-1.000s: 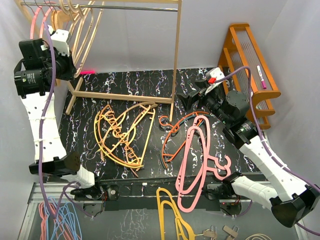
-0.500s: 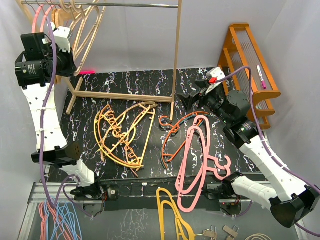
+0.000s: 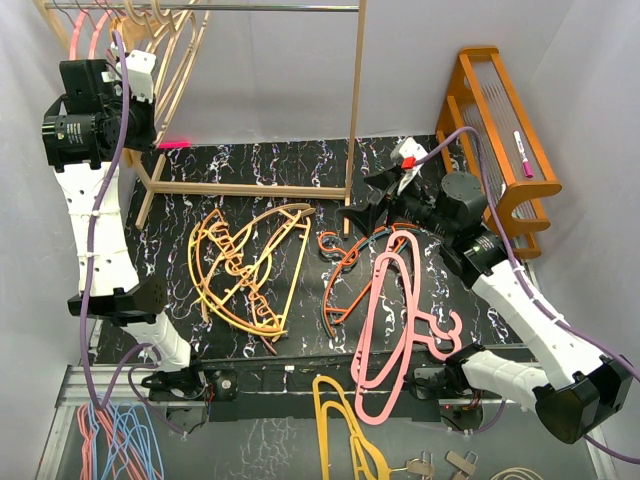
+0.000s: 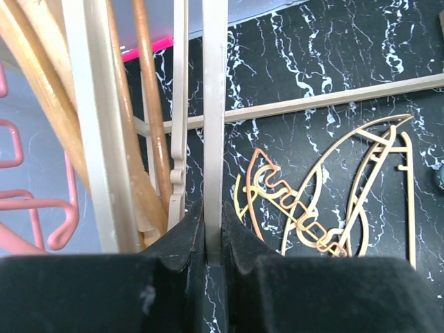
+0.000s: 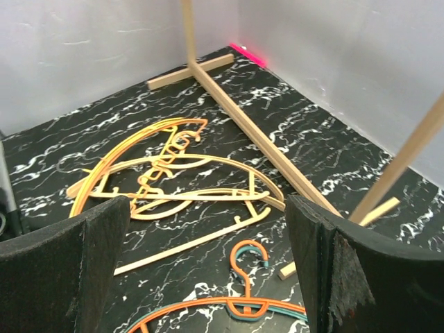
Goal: Organize the hangers
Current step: Adjust the hanger at the center of the board.
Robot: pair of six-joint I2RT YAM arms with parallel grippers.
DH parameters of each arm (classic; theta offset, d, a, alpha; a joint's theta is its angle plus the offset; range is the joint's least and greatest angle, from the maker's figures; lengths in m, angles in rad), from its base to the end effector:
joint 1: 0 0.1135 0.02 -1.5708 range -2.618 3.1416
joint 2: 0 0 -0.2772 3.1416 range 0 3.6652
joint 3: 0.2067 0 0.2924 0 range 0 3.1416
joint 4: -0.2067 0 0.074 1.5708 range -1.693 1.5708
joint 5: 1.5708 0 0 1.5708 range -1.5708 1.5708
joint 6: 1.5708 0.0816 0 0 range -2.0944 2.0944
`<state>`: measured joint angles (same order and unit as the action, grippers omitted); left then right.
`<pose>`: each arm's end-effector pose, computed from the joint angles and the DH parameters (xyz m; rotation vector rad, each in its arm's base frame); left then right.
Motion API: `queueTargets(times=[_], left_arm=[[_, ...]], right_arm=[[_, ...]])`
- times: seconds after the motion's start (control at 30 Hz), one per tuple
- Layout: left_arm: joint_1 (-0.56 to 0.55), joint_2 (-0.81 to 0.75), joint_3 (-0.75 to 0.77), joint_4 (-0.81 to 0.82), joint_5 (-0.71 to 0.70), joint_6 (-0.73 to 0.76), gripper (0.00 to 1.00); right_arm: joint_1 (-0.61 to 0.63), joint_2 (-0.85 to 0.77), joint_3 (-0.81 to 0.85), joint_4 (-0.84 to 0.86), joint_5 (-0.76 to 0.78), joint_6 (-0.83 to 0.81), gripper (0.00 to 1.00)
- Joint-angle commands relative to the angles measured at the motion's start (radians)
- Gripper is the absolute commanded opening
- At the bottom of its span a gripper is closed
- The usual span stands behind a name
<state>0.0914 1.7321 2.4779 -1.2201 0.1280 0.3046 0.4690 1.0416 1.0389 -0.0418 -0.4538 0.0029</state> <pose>0.3712 0.0236 0.5546 0.2966 2.0212 0.1169 0.2636 0.1736 0.4055 -0.7227 1.4947 0.7264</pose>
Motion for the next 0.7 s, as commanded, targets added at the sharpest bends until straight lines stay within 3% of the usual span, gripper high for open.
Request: queueTargets(times=[0.0, 0.2, 0.3, 0.37, 0.43, 0.5, 0.57, 0.67], left_arm=[[0.002, 0.0, 0.013, -0.039, -0.064, -0.001, 0.0], [0.002, 0.019, 0.085, -0.092, -0.132, -0.002, 0.0], [-0.001, -0.007, 0.076, -0.081, -0.14, -0.002, 0.0], [0.0, -0.022, 0.064, -0.074, -0.143, -0.002, 0.0], [-0.001, -0.022, 0.066, -0.081, -0.146, -0.002, 0.0], [-0.002, -0.018, 0.076, -0.083, -0.147, -0.002, 0.0], [-0.004, -0.007, 0.098, -0.082, -0.149, 0.0, 0.0], [-0.011, 0.012, 0.141, -0.07, -0.17, 0.0, 0.0]], right_arm=[[-0.003, -0.001, 0.072, 0.016, -0.132, 0.014, 0.98], [-0.003, -0.004, 0.069, 0.023, -0.16, 0.015, 0.98], [-0.003, 0.008, 0.032, 0.12, -0.19, 0.014, 0.98], [-0.003, 0.014, -0.018, 0.239, -0.249, -0.036, 0.98], [0.009, 0.001, -0.126, 0.468, -0.336, -0.142, 0.98], [0.056, 0.011, -0.185, 0.647, -0.297, -0.276, 0.98], [0.086, 0.059, -0.126, 0.619, -0.257, -0.354, 0.98], [0.088, 0.119, -0.044, 0.568, -0.287, -0.346, 0.98]])
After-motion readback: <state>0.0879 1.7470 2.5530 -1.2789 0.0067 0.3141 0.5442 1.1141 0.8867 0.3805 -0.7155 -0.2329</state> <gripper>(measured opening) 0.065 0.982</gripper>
